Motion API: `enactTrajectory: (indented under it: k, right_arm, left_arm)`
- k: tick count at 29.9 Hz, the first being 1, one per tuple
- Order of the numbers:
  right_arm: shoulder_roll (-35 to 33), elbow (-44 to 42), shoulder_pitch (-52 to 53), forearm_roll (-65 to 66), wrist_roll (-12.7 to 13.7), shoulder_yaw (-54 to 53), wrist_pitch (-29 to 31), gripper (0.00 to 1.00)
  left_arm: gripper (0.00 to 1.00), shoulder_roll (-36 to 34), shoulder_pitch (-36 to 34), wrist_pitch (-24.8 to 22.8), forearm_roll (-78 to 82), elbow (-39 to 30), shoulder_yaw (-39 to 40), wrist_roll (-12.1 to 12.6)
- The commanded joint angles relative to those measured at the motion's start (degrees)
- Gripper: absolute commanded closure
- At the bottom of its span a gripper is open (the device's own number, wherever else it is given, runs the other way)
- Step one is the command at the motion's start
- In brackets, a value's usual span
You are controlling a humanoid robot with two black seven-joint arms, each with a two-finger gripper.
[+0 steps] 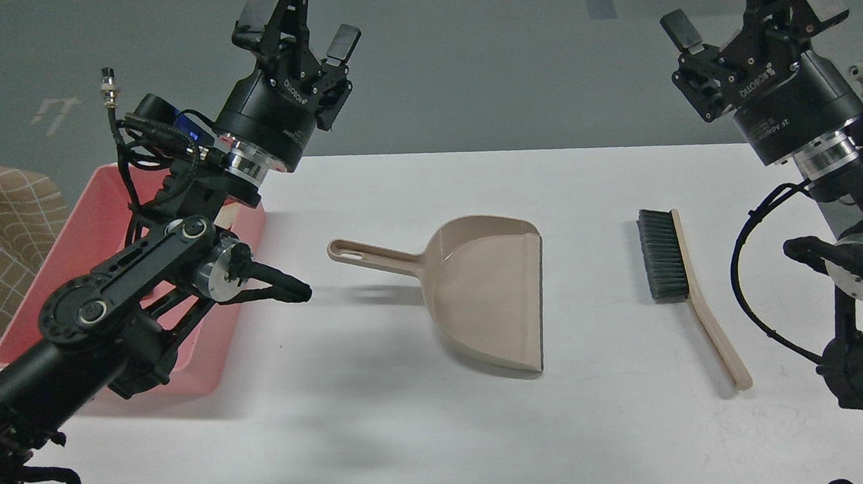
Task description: Sweep and dump garbage into bin
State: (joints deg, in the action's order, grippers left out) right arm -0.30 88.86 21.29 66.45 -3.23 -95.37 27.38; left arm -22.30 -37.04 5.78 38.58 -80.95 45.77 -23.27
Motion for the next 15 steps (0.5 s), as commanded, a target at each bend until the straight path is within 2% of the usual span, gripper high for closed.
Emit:
enactTrajectory:
  k: [1, 5, 13, 15]
  right_arm:
    - [0.3, 0.88, -0.29, -0.18, -1.78, 0.01, -2.15, 0.05]
    - [0.3, 0.96, -0.29, -0.62, -1.7, 0.1, -3.29, 0.04]
    - [0.3, 1.05, 0.85, -0.53, -0.73, 3.6, -5.31, 0.03]
    - [0.3, 1.05, 1.21, -0.53, 0.85, 5.63, -6.89, 0.02]
  left_arm:
    - [0.02, 2.43, 0.3, -4.37, -0.17, 0.18, 3.7, 0.24]
    - [0.02, 3.92, 0.22, -7.35, -2.18, 1.23, 4.94, 0.42]
    - [0.02, 5.77, 3.2, -7.62, -4.74, 2.99, 8.81, 0.6]
    - [0.02, 5.77, 4.26, -7.71, -4.57, 2.82, 8.98, 0.42]
